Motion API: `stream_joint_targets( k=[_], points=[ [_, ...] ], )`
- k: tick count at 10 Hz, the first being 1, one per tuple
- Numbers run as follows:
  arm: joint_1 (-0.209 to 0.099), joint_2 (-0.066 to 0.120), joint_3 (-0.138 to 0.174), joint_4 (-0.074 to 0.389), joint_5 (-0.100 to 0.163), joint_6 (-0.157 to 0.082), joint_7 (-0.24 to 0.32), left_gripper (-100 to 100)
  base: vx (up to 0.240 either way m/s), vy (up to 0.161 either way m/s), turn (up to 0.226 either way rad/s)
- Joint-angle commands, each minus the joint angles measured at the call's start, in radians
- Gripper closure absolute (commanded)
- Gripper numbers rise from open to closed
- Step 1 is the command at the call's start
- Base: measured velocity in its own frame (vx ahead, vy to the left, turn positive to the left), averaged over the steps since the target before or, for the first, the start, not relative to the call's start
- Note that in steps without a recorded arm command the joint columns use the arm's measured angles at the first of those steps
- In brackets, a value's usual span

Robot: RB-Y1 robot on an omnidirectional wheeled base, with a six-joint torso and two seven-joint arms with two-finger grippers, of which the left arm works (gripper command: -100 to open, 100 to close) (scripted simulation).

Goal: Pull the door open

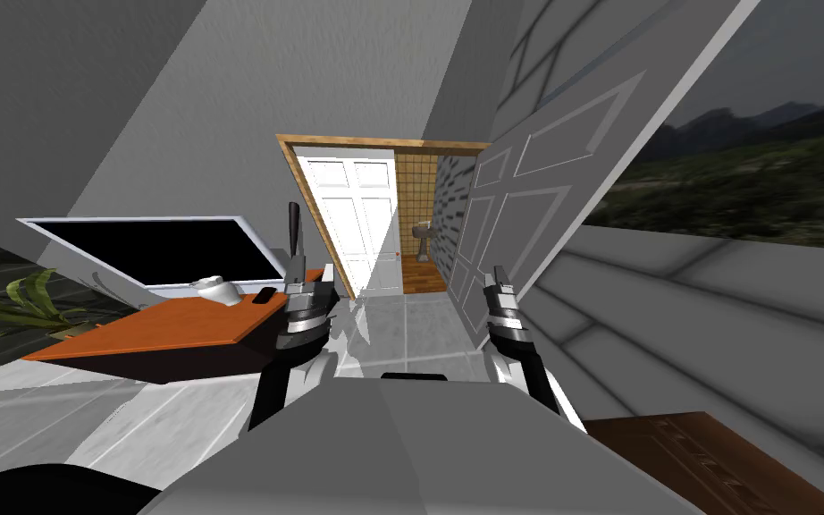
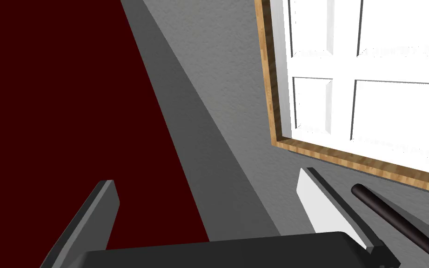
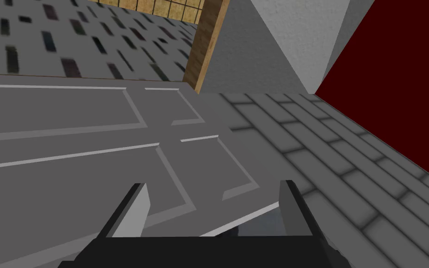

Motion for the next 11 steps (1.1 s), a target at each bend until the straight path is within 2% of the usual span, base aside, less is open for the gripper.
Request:
stream_joint_targets(
  k=[1, 8, 11],
  points=[
    [-0.007, 0.005, 0.002, 0.028, 0.001, -0.004, 0.004, -100, 0.076, -0.01, -0.026],
    [-0.046, 0.023, 0.014, 0.177, 0.004, -0.026, 0.022, -100, 0.156, -0.003, -0.023],
    [-0.069, 0.031, 0.021, 0.266, 0.006, -0.038, 0.033, -100, 0.138, -0.02, -0.028]
  ],
)
